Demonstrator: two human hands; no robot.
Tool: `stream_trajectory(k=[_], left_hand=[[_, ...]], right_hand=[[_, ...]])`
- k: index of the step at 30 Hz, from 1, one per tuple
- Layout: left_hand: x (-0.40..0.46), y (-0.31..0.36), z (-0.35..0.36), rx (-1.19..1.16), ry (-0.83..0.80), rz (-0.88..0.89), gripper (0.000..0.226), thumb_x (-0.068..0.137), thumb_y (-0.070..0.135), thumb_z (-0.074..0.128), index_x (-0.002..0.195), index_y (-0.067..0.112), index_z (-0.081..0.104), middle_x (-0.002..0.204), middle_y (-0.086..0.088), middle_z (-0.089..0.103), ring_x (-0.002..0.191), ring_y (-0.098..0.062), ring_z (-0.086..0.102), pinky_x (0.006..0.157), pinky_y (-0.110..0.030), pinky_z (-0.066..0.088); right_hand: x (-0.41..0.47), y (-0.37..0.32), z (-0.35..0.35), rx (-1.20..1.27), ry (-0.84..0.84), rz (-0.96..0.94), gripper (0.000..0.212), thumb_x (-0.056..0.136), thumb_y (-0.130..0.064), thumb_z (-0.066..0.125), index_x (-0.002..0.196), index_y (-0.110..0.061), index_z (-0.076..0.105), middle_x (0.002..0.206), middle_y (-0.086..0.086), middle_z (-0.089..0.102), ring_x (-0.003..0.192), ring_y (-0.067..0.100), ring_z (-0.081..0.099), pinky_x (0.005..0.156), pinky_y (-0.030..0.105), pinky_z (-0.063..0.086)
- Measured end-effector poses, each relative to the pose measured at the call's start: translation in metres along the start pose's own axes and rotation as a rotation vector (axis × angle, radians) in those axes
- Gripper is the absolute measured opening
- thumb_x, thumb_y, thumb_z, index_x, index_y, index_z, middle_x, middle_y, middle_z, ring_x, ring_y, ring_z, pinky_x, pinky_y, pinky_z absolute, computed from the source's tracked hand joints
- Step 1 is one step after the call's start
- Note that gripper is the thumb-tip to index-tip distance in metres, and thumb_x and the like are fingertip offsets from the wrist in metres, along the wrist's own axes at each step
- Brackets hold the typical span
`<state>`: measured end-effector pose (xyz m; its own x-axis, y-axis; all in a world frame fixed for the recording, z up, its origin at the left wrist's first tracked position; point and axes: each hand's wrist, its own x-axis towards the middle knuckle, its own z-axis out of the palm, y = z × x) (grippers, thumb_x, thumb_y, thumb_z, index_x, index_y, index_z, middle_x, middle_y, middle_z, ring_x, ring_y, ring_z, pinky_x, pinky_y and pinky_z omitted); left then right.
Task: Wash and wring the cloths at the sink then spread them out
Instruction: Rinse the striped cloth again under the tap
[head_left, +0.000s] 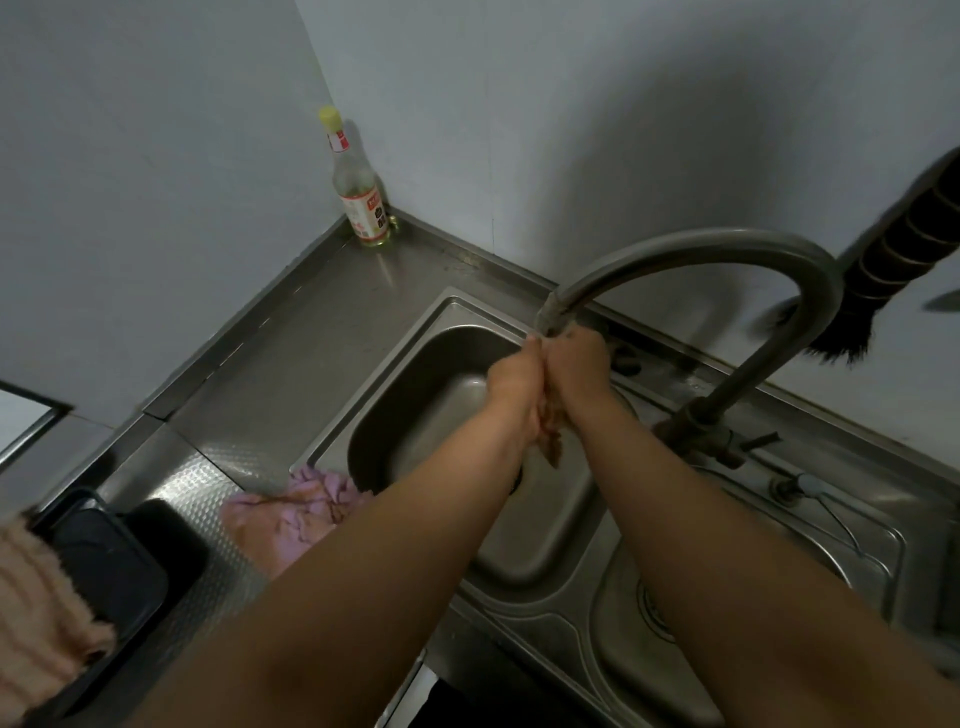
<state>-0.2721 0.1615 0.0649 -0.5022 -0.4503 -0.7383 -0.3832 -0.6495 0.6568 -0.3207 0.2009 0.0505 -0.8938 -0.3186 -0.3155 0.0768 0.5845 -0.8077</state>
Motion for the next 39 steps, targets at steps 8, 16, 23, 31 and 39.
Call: stream_trajectory(k=[8, 16, 23, 31, 39], left_hand=[[0.009, -0.011, -0.001, 0.068, 0.006, -0.019, 0.042, 0.099, 0.042, 0.045, 0.096, 0.009, 0.07, 0.077, -0.009, 0.07, 0.078, -0.024, 0.069, 0.081, -0.036, 0.057], [0.008, -0.005, -0.023, 0.116, -0.218, -0.114, 0.042, 0.101, 0.04, 0.044, 0.094, 0.007, 0.068, 0.067, -0.006, 0.066, 0.056, -0.016, 0.064, 0.049, -0.023, 0.054], [0.015, 0.004, -0.067, 0.081, -0.367, -0.102, 0.029, 0.096, 0.027, 0.055, 0.11, 0.005, 0.067, 0.103, -0.014, 0.069, 0.088, -0.022, 0.067, 0.084, -0.033, 0.054], [0.025, 0.011, -0.075, 0.215, -0.233, 0.245, 0.031, 0.085, -0.009, 0.05, 0.095, 0.018, 0.062, 0.099, -0.013, 0.068, 0.09, -0.025, 0.069, 0.078, -0.037, 0.057], [0.018, 0.013, -0.077, 0.032, -0.281, 0.256, 0.049, 0.08, -0.015, 0.04, 0.115, 0.009, 0.067, 0.109, -0.02, 0.07, 0.1, -0.031, 0.068, 0.088, -0.042, 0.056]], right_hand=[[0.0, -0.007, -0.01, -0.063, -0.016, -0.004, 0.023, 0.095, -0.017, 0.05, 0.086, 0.001, 0.063, 0.087, 0.015, 0.065, 0.086, 0.029, 0.062, 0.061, 0.019, 0.033], [-0.003, 0.008, -0.004, -0.023, -0.106, 0.005, 0.033, 0.096, -0.031, 0.047, 0.068, -0.018, 0.058, 0.07, 0.002, 0.059, 0.079, 0.025, 0.062, 0.068, 0.033, 0.045], [0.003, 0.026, -0.03, 0.36, -0.338, 0.102, 0.018, 0.088, -0.024, 0.065, 0.096, -0.009, 0.059, 0.089, 0.008, 0.062, 0.077, 0.016, 0.06, 0.059, 0.024, 0.048], [-0.001, 0.041, -0.031, 0.522, -0.638, 0.276, 0.027, 0.085, 0.005, 0.058, 0.106, -0.01, 0.062, 0.1, 0.013, 0.066, 0.084, 0.023, 0.066, 0.067, 0.031, 0.056], [-0.008, 0.059, -0.029, 0.804, -0.561, 0.379, 0.023, 0.097, -0.029, 0.043, 0.104, -0.024, 0.064, 0.095, 0.004, 0.064, 0.081, 0.016, 0.058, 0.072, 0.033, 0.042]])
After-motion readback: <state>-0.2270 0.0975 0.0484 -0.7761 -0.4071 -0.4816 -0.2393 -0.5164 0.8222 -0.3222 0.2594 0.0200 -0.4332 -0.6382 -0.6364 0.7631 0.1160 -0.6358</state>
